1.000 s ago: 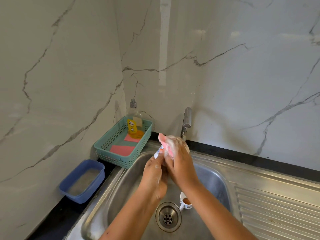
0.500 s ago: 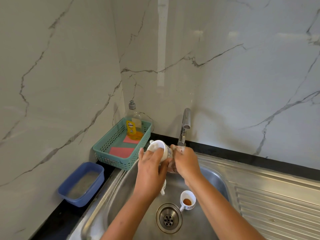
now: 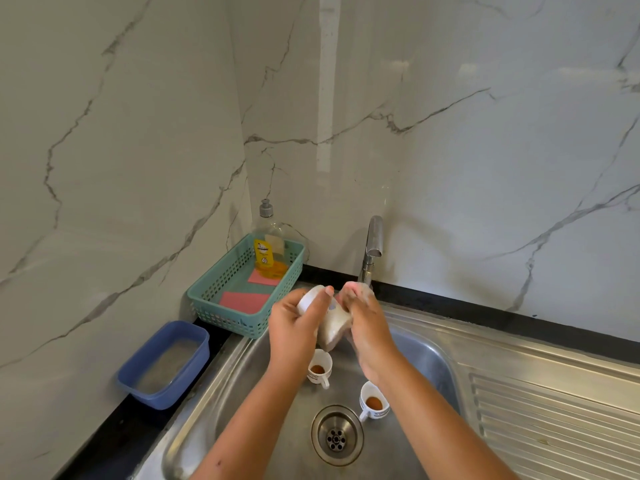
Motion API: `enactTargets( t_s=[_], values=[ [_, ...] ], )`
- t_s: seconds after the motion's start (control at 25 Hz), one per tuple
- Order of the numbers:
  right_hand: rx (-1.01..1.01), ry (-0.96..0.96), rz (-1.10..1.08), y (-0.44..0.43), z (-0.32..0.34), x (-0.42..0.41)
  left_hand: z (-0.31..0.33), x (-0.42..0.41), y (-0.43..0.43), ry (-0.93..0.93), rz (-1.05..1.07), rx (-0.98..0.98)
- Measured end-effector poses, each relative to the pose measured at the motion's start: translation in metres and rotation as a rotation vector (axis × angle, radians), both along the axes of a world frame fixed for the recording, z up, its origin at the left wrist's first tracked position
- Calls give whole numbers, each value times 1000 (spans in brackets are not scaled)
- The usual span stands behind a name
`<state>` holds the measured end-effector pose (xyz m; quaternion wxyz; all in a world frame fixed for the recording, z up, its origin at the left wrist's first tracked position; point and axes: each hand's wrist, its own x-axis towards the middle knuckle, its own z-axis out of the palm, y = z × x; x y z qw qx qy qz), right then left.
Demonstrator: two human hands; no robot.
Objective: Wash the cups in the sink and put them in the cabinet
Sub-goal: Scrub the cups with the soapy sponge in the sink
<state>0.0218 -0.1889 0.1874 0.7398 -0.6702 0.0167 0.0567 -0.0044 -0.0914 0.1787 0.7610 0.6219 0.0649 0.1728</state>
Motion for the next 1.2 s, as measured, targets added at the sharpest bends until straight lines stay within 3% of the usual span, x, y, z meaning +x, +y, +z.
enactTargets(
  t_s=[0.12,0.24,0.4,0.48,0.6,0.76,0.84,1.04,1.2],
  values=[
    [189,233,228,-3,9,-3,1,-3,3,-43,-55,-40],
    [195,262,292,-3,14,-4,-6,0,11,-89,-48,21],
    [249,169,92,1,6,4,-12,-2,1,-143,-63,183],
    [300,167,-31,2,7,6,-14,-4,-8,-106,-53,167],
    [179,144,-237,-1,11,16,-25,-10,-16,-6,-114,97],
    [-108,95,-152,-9,12,33,-39,-19,-27,-7,-138,161],
    [-276,-50,-101,-13,12,33,-37,-17,-24,-15,-87,232],
    [-1002,-696,-166,1,-6,1,-21,-8,-7,-36,-56,491],
    [-988,-964,-93,16,-21,-25,-29,-1,6,6,20,662]
  ],
)
